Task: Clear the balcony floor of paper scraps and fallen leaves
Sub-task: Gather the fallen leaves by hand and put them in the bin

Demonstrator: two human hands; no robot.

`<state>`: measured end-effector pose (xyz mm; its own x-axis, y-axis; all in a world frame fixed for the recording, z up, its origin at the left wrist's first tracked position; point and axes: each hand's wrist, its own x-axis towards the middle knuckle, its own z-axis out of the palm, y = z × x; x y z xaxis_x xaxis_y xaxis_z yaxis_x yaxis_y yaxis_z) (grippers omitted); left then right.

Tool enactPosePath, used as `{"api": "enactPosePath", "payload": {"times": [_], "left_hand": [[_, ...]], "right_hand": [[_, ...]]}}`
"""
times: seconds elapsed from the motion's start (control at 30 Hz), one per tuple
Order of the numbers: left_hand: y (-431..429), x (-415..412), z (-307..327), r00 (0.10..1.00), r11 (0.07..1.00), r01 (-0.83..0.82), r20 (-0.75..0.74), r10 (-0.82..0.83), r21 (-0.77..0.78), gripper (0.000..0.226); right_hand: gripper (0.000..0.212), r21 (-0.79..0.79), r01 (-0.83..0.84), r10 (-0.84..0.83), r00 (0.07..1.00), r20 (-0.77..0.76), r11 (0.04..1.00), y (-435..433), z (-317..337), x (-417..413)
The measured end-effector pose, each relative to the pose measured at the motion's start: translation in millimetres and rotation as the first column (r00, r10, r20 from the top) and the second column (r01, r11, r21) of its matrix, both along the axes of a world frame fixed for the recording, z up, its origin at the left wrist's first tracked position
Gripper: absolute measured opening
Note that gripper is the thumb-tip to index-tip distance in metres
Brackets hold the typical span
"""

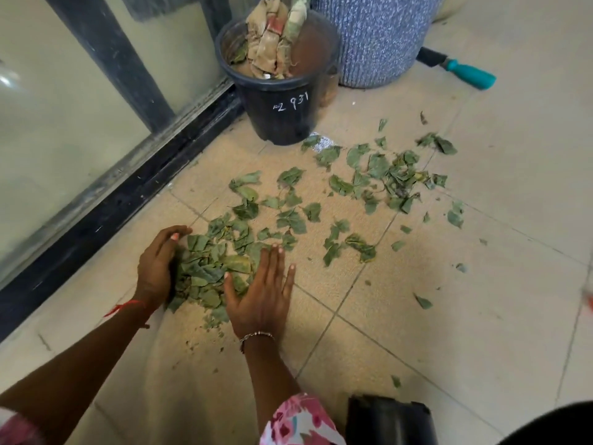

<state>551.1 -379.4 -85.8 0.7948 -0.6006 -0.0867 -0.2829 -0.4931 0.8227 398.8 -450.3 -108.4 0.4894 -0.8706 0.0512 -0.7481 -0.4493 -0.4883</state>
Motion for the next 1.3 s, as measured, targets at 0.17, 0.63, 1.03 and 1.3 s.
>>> {"api": "enactPosePath", "payload": {"times": [0.17, 0.63, 1.03, 1.3], "left_hand": [[-44.8, -6.0, 22.1, 0.992, 0.997, -0.029, 0.118, 0.036, -0.066, 0.026], [-284.6, -67.4, -1.0, 0.783, 0.774, 0.616, 0.216, -0.583, -0.145, 0.038], [-323.9, -82.5, -27.5, 0.825, 0.837, 0.54, 0.255, -0.505, -0.09, 0.063], [-324.7, -80.9, -27.9, 0.839, 0.845, 0.527, 0.208, -0.502, -0.088, 0.083]], "right_hand": [[0.061, 0.009, 0.075, -0.075, 0.98, 0.183, 0.997, -2.3, 0.5, 1.0], [0.025, 0.212, 0.601, -0.543, 0.445, 0.712, 0.771, -244.2, 50.2, -67.6], [0.051, 0.176, 0.223, -0.27, 0.906, 0.325, 0.959, -373.0, 11.9, -90.4], [0.039, 0.09, -0.073, 0.039, 0.941, 0.336, 0.993, -363.7, 13.2, -79.2]]}}
